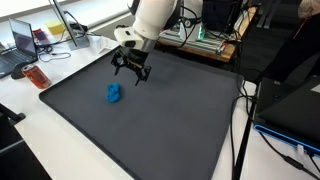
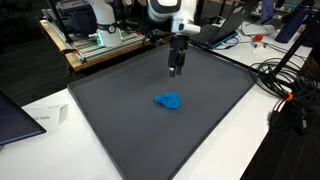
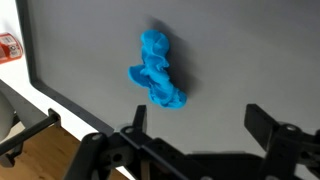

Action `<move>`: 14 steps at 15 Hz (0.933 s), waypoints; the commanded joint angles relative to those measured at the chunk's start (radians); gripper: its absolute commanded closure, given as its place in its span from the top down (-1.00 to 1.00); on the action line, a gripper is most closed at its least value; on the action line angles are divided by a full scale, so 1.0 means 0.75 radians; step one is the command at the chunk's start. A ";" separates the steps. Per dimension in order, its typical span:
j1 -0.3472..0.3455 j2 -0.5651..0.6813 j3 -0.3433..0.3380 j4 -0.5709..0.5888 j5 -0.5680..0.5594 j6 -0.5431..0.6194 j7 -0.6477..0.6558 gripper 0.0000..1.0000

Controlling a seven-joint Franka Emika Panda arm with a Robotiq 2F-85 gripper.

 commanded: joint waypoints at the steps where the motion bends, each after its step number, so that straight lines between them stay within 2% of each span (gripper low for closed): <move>1: -0.035 -0.104 -0.037 -0.134 -0.082 0.165 0.004 1.00; 8: -0.155 -0.149 -0.048 -0.271 -0.060 0.491 -0.181 1.00; 14: -0.308 -0.141 -0.014 -0.375 -0.036 0.740 -0.347 1.00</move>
